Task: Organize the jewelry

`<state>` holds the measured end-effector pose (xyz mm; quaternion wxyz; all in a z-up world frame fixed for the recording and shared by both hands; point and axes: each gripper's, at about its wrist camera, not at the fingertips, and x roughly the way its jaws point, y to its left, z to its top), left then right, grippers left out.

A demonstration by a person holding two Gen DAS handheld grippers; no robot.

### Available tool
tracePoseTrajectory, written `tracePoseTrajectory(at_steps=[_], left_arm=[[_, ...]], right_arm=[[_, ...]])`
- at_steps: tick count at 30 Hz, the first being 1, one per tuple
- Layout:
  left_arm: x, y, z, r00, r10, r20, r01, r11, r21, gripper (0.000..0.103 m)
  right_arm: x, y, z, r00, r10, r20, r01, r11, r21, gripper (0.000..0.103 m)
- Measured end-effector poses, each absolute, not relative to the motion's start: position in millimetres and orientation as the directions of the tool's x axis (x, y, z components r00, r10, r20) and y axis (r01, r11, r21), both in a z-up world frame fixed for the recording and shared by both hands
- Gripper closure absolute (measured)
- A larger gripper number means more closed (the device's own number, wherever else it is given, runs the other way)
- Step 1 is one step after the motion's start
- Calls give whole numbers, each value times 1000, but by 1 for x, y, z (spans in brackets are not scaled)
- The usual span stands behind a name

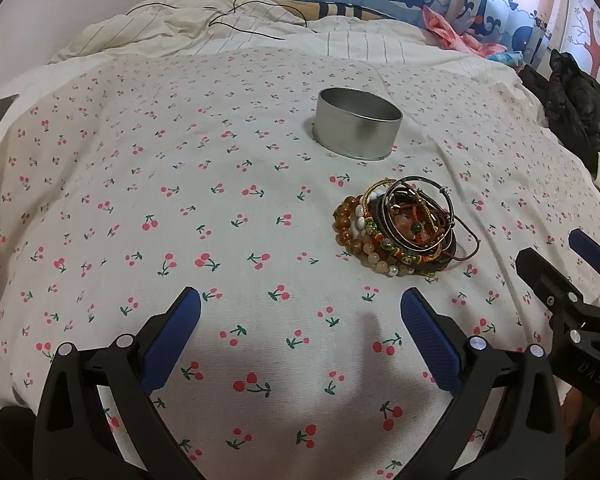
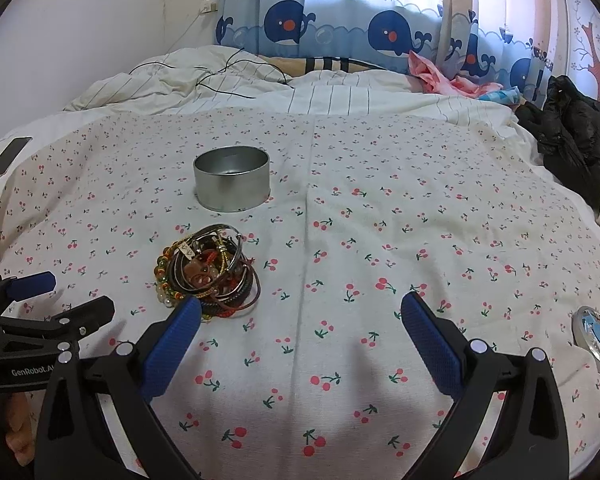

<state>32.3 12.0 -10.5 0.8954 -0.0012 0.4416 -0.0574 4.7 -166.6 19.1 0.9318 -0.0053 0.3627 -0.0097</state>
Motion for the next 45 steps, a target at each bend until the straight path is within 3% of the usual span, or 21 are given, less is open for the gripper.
tracePoseTrajectory(at_steps=[8, 17, 20, 26, 29, 32, 34, 36, 45], left_arm=[[39, 10, -11, 609, -103, -787, 118, 992, -38, 6], [74, 4, -6, 618, -117, -777, 202, 979, 13, 6], [89, 8, -4, 627, -115, -770, 203, 979, 19, 6], [103, 28, -20, 580, -129, -804, 159, 986, -44, 6], [104, 30, -21, 574, -136, -808, 156, 986, -55, 6], [103, 28, -18, 582, -142, -800, 168, 984, -52, 6], [104, 29, -19, 574, -150, -805, 172, 983, -61, 6], [105, 29, -20, 567, -155, -809, 171, 983, -68, 6], [104, 26, -20, 575, -191, -796, 199, 976, -91, 6]], right_arm=[[15, -164, 23, 729, 24, -684, -22, 1000, 11, 7], [67, -160, 27, 666, 144, -732, -199, 980, 11, 8], [82, -165, 17, 618, 201, -760, -229, 971, 71, 26], [104, -165, 9, 574, 229, -786, -260, 961, 91, 31], [118, -164, 1, 533, 275, -800, -287, 948, 135, 41], [125, -161, -10, 491, 306, -816, -303, 938, 170, 60], [126, -158, -17, 468, 327, -821, -318, 929, 189, 85], [125, -156, -17, 469, 349, -811, -330, 921, 206, 94], [121, -186, 6, 510, 503, -698, -285, 864, 415, 95]])
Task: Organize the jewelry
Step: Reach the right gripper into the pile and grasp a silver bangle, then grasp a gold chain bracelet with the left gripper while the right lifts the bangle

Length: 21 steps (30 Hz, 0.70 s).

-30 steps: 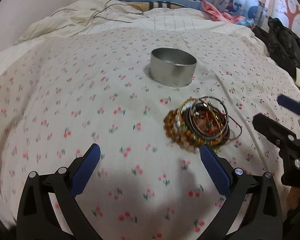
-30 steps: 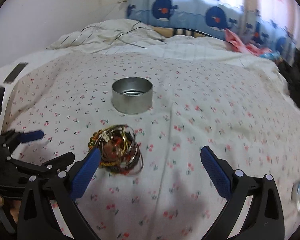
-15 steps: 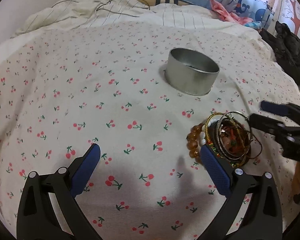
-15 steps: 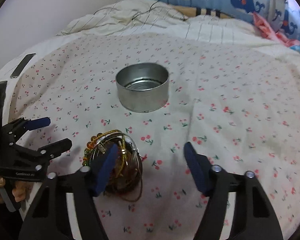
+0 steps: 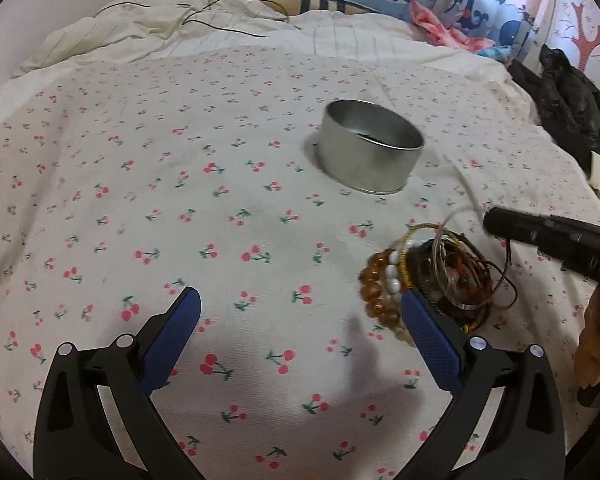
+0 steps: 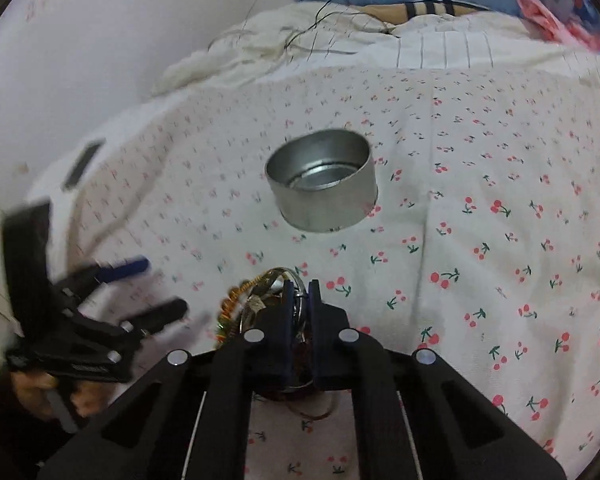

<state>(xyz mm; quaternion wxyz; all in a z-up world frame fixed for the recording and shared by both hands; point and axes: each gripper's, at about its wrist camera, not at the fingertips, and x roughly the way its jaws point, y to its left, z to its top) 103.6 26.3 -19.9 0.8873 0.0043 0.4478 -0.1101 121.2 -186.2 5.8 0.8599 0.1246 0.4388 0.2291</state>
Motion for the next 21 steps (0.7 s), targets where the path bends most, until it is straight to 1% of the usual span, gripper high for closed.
tracePoseTrajectory(at_steps=[2, 5, 11, 14, 17, 21], left_arm=[[102, 22, -20, 576, -199, -793, 216, 972, -87, 6], [100, 15, -21, 574, -241, -783, 258, 960, -107, 6], [99, -5, -22, 527, -380, -760, 379, 906, -191, 6], [101, -15, -18, 512, -435, -741, 427, 877, -220, 6], [110, -21, -18, 496, -460, -736, 452, 861, -233, 6], [125, -22, -27, 425, -514, -745, 444, 836, -324, 6]], right_arm=[[121, -192, 8, 519, 514, -683, -273, 857, 437, 95], [124, -210, 12, 534, 545, -647, -238, 830, 504, 95], [129, -227, 16, 540, 546, -641, -198, 822, 533, 95], [137, -226, 12, 519, 526, -673, -197, 840, 505, 95], [148, -233, 6, 502, 467, -728, -189, 880, 435, 95], [161, -252, -9, 465, 425, -777, -155, 903, 401, 94]])
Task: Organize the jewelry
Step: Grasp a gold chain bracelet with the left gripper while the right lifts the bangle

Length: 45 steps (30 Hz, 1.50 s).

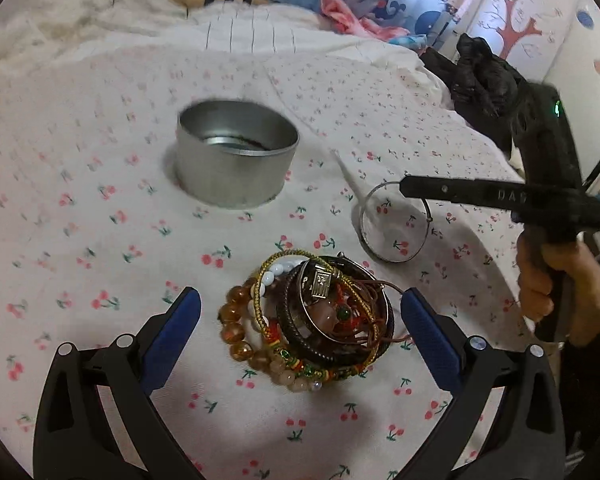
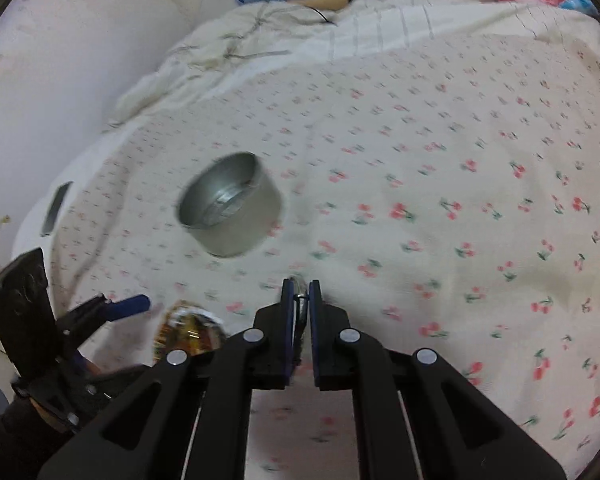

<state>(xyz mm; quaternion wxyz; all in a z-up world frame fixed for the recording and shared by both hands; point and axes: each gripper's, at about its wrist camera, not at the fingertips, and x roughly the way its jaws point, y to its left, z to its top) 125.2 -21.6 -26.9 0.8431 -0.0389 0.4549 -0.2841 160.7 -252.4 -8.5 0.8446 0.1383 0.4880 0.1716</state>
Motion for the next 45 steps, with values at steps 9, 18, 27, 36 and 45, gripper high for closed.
tracePoseTrajectory(at_steps=[9, 18, 27, 36, 45], left_arm=[[133, -23, -42, 390, -510, -766, 434, 836, -336, 54], [133, -12, -42, 419, -449, -790, 417, 867, -272, 74], [124, -10, -26, 404, -511, -759, 479, 825, -301, 100], [122, 0, -11, 420, -573, -704, 477, 799, -366, 101], [129, 8, 19, 479, -569, -668, 488, 806, -336, 101]], right_arm=[[157, -243, -25, 406, 360, -840, -185, 932, 310, 64], [156, -239, -33, 384, 351, -854, -186, 935, 301, 64], [157, -238, -35, 380, 349, -857, -185, 936, 299, 64], [157, -238, -35, 377, 359, -854, -188, 932, 308, 91], [152, -247, -10, 464, 436, -771, -183, 899, 398, 95]])
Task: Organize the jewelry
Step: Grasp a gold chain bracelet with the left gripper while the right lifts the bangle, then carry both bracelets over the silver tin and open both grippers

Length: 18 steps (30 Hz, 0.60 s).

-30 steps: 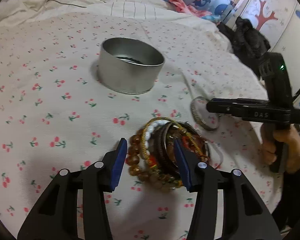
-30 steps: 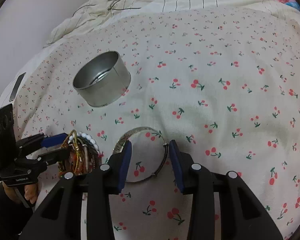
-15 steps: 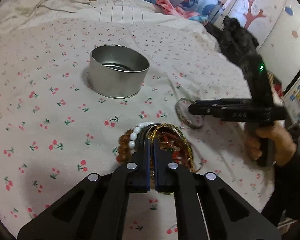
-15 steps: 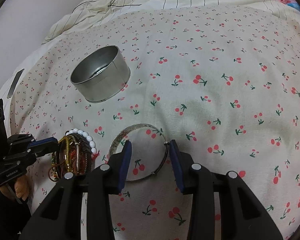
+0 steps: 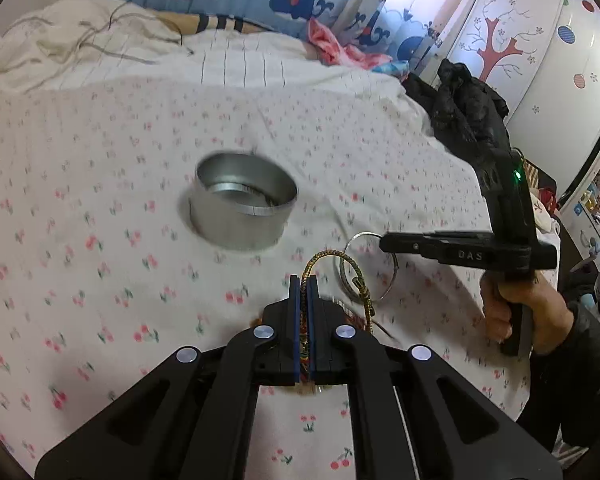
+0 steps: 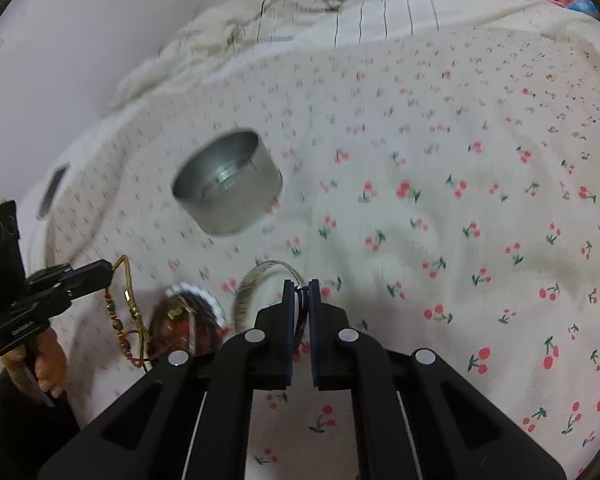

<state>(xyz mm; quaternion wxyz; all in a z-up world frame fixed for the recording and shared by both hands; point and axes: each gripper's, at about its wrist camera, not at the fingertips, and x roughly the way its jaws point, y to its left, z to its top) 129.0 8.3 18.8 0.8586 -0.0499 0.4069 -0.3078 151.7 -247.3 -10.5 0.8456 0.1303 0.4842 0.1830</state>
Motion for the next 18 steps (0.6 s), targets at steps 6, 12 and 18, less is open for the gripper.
tracePoseTrajectory(at_steps=[6, 12, 18], left_arm=[[175, -4, 45, 510, -567, -647, 484, 811, -330, 101], [238, -19, 37, 522, -515, -680, 424, 848, -317, 101], [260, -30, 18, 511, -419, -750, 373, 895, -246, 101]], right_arm=[[149, -259, 7, 535, 463, -707, -164, 878, 450, 95], [150, -265, 12, 556, 466, -688, -160, 873, 462, 95], [166, -262, 28, 600, 504, -622, -184, 843, 505, 95]])
